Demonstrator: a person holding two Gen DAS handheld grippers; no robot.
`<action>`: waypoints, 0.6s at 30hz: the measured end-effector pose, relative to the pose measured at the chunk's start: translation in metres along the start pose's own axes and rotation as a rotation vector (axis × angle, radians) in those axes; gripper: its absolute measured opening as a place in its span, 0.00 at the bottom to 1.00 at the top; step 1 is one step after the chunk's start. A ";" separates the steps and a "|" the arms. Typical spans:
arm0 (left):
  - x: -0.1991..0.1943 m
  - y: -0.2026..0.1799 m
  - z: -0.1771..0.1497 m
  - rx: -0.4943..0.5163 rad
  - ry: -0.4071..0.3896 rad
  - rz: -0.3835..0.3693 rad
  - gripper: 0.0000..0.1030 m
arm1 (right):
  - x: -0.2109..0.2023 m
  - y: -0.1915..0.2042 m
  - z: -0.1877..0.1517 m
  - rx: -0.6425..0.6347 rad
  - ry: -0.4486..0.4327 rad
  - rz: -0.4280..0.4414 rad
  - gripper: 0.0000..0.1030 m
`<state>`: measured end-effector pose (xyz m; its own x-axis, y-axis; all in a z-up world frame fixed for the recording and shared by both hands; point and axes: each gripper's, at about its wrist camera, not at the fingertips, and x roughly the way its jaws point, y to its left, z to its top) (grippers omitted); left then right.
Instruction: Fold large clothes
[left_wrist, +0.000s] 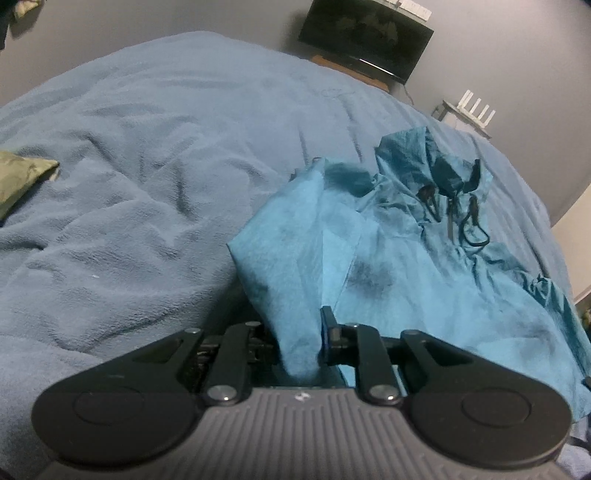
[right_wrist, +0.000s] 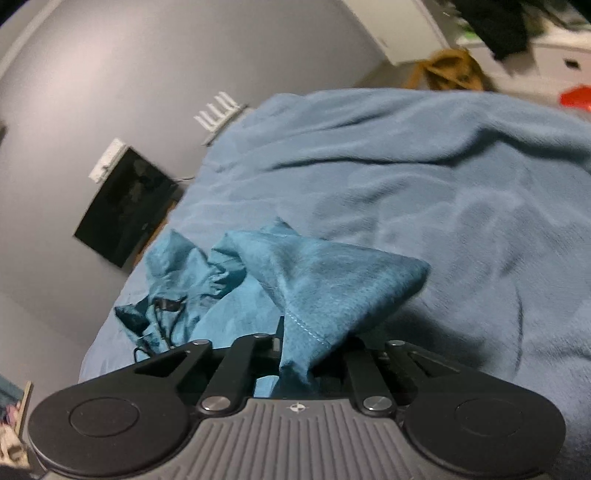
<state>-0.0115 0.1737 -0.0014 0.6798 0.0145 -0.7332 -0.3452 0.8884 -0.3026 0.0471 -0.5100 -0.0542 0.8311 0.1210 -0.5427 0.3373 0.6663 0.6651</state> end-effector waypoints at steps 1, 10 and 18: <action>0.000 0.001 0.001 -0.006 -0.008 0.019 0.22 | 0.000 -0.001 0.003 0.012 -0.003 -0.019 0.26; -0.025 -0.002 0.009 -0.015 -0.244 0.095 0.65 | -0.010 0.012 0.008 -0.048 -0.175 -0.151 0.74; -0.017 -0.078 -0.011 0.349 -0.259 0.031 0.66 | -0.025 0.055 -0.006 -0.295 -0.380 -0.213 0.84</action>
<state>-0.0032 0.0995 0.0278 0.8278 0.1186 -0.5483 -0.1586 0.9870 -0.0260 0.0416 -0.4720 -0.0072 0.8778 -0.2787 -0.3895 0.4231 0.8323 0.3580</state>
